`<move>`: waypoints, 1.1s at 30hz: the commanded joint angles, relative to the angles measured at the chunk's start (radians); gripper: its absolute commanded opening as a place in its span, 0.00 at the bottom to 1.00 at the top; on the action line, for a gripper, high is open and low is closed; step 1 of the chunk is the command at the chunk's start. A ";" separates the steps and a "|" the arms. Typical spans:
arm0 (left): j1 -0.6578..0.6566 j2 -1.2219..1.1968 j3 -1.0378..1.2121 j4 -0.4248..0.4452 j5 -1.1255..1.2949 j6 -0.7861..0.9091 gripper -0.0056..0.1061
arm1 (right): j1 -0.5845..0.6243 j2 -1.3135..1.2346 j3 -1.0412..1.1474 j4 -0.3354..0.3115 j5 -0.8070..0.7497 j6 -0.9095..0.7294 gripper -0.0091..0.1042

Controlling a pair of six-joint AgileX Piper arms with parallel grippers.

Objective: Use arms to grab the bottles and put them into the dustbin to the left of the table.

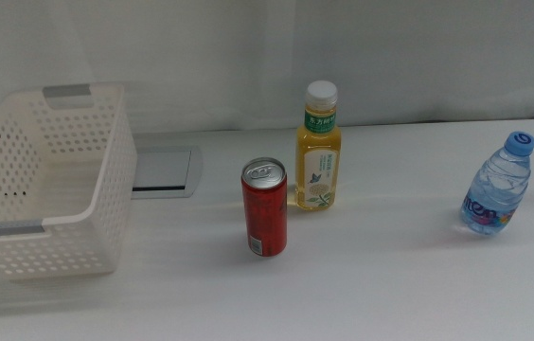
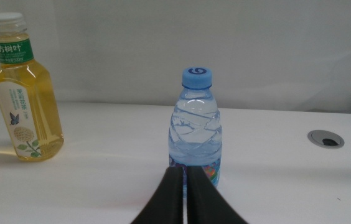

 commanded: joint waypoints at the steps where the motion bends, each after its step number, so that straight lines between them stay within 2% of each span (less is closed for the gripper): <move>1: -0.003 -0.004 0.041 -0.003 -0.012 0.001 0.02 | -0.007 -0.003 0.019 -0.012 0.005 0.000 0.06; 8: -0.003 -0.004 0.041 -0.003 -0.067 0.001 0.04 | -0.007 -0.003 0.019 -0.012 0.002 -0.006 0.07; 11: -0.003 -0.004 0.041 -0.035 -0.085 -0.014 0.12 | -0.007 -0.003 0.019 -0.009 0.002 0.000 0.17; 12: -0.003 -0.004 0.041 -0.052 -0.085 -0.034 0.19 | -0.007 -0.003 0.019 0.002 0.002 0.000 0.23; 14: -0.003 -0.004 0.041 -0.052 -0.085 -0.051 0.36 | -0.007 -0.003 0.019 0.051 -0.013 0.000 0.46; 16: -0.003 -0.004 0.041 -0.052 -0.085 -0.068 0.62 | -0.007 -0.003 0.019 0.093 -0.026 0.000 0.74; 17: -0.003 -0.004 0.041 -0.052 -0.085 -0.080 0.77 | -0.007 -0.003 0.019 0.098 -0.027 0.000 0.89; 18: -0.003 -0.004 0.041 -0.054 -0.085 -0.097 0.88 | -0.007 -0.003 0.019 0.097 -0.027 0.000 0.99; 33: -0.003 -0.004 -0.004 -0.049 -0.084 -0.155 0.88 | -0.007 -0.003 0.019 0.097 -0.031 0.000 0.99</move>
